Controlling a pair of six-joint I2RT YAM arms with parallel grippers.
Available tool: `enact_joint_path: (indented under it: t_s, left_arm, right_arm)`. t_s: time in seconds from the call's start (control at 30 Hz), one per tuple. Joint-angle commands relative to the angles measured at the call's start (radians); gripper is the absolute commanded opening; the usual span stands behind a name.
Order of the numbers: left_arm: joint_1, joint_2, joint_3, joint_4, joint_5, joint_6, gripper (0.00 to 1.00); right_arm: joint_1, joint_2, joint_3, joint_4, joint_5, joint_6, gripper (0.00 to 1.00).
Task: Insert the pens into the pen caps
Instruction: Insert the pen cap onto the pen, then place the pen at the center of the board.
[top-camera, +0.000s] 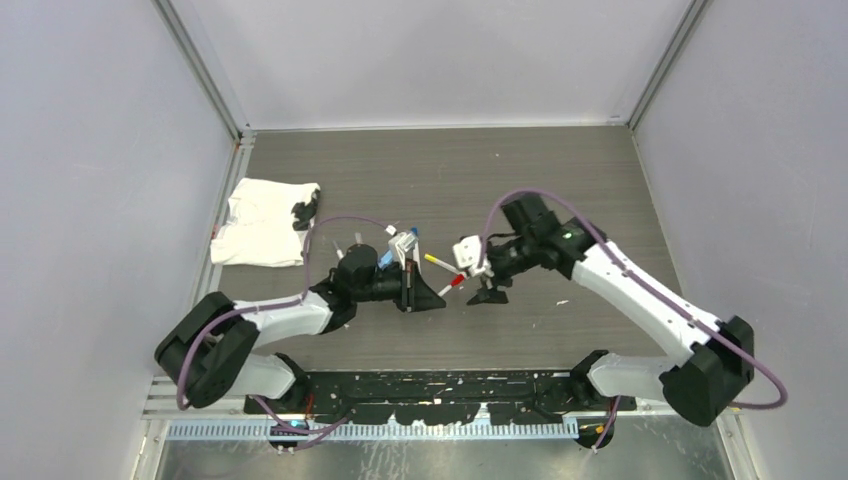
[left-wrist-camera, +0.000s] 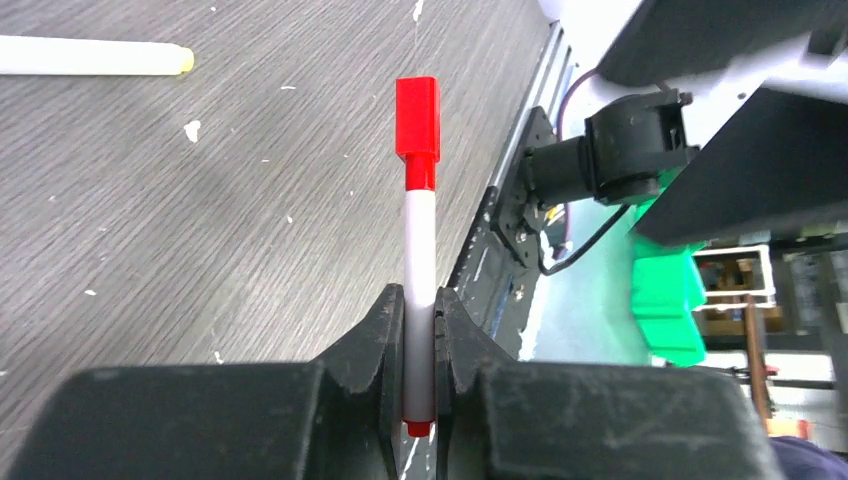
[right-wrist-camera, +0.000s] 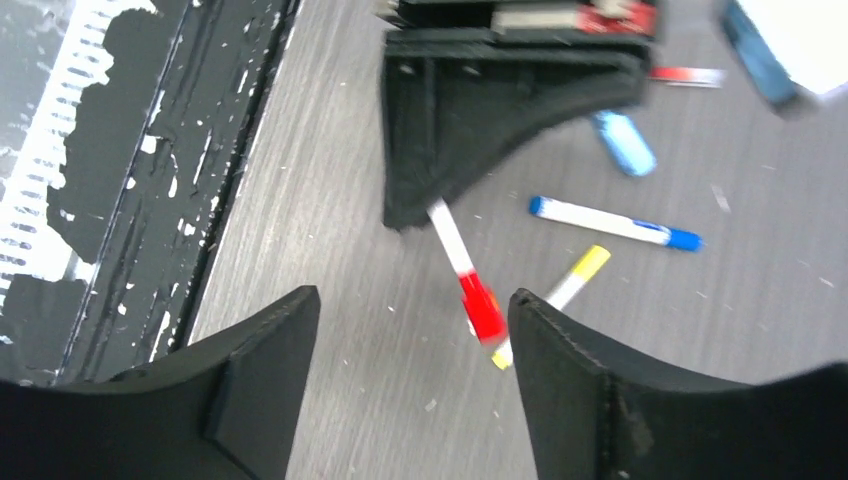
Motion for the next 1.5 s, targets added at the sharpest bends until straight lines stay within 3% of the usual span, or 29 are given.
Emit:
enact_joint_path:
  t_s: [0.0,0.1,0.23,0.43,0.8,0.9,1.0,1.1,1.47]
  left_arm:
    - [0.001,-0.126,-0.019,-0.154,-0.048,0.163,0.01]
    - [-0.003,-0.232,-0.038,-0.191,-0.075,0.216,0.01]
    - [-0.029,-0.405,-0.108,-0.110,-0.122,0.299,0.01]
    - [-0.074,-0.642,-0.201,-0.010,-0.170,0.432,0.01]
    - [-0.076,-0.819,-0.272,0.049,-0.168,0.488,0.01]
    - [-0.076,-0.824,-0.255,-0.117,-0.320,0.445,0.01]
    - [-0.076,-0.808,-0.231,-0.315,-0.568,0.354,0.01]
    - [-0.069,-0.762,-0.244,-0.402,-0.771,0.271,0.01]
    - [0.009,-0.314,-0.112,-0.365,-0.837,0.217,0.01]
  right_arm:
    - [-0.138,-0.109,0.098,-0.200,-0.171,-0.086,0.81]
    - [-0.199,-0.152,0.129,-0.270,-0.175,-0.102,0.85]
    - [-0.247,-0.174,0.143,-0.238,-0.177,0.059,0.87]
    - [-0.334,-0.143,0.096,-0.277,-0.385,0.073,0.87]
    - [-0.396,-0.144,0.071,-0.260,-0.440,0.075,0.86]
    - [-0.405,-0.142,0.060,-0.211,-0.420,0.131,0.86]
    - [-0.420,-0.138,0.044,-0.154,-0.391,0.191,0.86]
    - [-0.436,-0.134,0.021,-0.060,-0.370,0.293,0.87]
    - [-0.457,-0.117,-0.017,0.066,-0.294,0.428,0.87]
